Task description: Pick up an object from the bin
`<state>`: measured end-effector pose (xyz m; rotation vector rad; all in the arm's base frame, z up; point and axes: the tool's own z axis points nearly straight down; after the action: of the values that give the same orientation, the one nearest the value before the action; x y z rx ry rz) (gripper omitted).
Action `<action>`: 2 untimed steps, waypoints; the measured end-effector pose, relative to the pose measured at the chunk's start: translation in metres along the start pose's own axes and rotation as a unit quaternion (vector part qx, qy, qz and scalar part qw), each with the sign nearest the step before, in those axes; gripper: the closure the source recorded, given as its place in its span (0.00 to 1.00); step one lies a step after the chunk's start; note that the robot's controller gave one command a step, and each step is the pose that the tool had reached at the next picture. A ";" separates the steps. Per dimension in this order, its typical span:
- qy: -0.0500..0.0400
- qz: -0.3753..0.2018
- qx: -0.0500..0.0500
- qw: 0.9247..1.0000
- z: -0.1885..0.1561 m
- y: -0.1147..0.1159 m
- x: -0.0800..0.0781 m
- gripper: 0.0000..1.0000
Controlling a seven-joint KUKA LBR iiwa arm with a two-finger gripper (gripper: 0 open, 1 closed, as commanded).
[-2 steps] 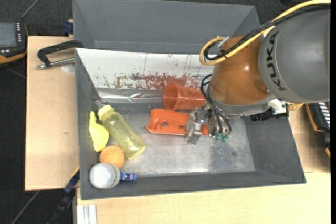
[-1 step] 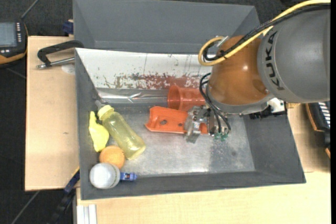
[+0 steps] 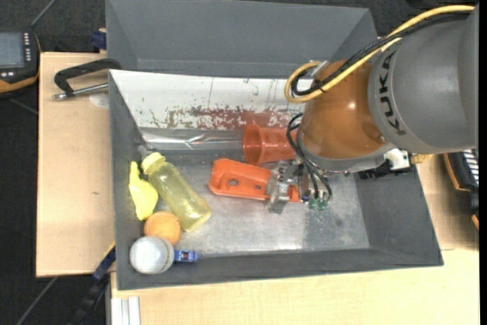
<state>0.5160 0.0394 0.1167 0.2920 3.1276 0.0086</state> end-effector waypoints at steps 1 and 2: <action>-0.004 0.003 -0.002 1.000 -0.017 -0.047 0.001 1.00; -0.002 0.001 -0.001 1.000 -0.117 0.015 0.009 1.00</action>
Offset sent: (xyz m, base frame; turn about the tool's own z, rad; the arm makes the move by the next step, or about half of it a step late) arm -0.0077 0.0147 0.1164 0.0030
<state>0.5094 0.0552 0.2338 0.2935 3.1233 0.0112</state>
